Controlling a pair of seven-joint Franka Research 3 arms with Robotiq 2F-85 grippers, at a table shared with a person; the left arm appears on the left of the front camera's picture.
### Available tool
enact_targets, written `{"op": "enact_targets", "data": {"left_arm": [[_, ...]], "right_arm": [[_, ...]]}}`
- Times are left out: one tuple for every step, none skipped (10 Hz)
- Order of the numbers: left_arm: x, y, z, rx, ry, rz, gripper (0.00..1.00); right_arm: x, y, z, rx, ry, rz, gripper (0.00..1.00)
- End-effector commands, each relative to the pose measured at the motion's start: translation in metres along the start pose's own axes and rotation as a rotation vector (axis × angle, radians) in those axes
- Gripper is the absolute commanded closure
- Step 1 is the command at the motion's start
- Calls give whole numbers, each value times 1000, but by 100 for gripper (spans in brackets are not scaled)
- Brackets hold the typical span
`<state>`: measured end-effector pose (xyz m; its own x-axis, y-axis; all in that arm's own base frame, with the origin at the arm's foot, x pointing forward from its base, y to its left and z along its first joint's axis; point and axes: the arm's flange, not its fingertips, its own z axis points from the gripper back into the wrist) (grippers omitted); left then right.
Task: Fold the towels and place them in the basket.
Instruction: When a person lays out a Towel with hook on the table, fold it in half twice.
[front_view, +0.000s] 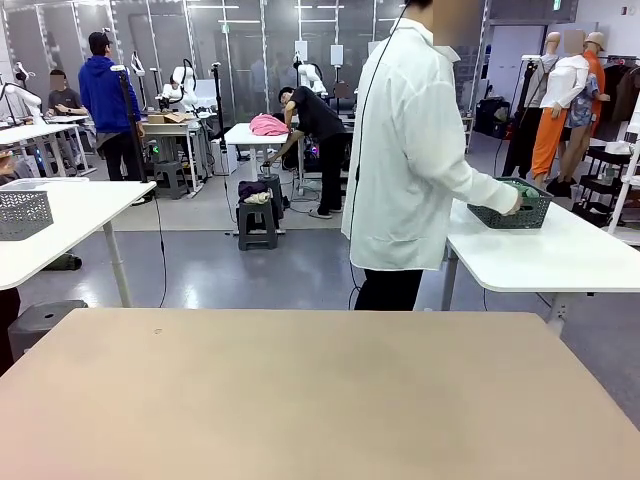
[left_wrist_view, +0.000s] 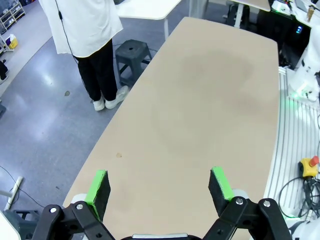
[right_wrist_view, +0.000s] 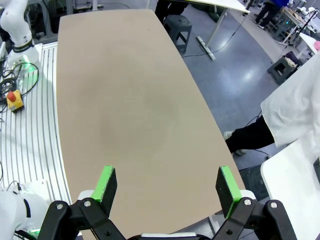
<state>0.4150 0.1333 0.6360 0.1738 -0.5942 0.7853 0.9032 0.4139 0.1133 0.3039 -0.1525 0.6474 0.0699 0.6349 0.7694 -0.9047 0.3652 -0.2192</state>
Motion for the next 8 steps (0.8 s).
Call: {"op": "enact_targets", "data": {"left_arm": [[8, 4, 4, -14, 11, -31, 0], [12, 9, 6, -20, 15, -37, 0], [16, 15, 10, -40, 17, -44, 0], [18, 19, 15, -54, 28, -58, 0], [19, 22, 20, -64, 30, -64, 0], [18, 23, 24, -87, 26, -81, 0], [18, 24, 29, -100, 29, -90, 0], [16, 24, 31, -104, 31, -103, 0]], "right_arm": [[5, -4, 7, 26, -1, 47, 0], [7, -8, 12, 27, 4, 51, 0], [11, -12, 19, 32, 12, 58, 0], [13, -14, 24, 40, 21, 64, 0], [14, -16, 26, 47, 27, 70, 0], [13, -17, 26, 56, 40, 75, 0], [13, -18, 26, 57, 49, 75, 0], [13, -19, 25, 57, 55, 79, 0]]}}
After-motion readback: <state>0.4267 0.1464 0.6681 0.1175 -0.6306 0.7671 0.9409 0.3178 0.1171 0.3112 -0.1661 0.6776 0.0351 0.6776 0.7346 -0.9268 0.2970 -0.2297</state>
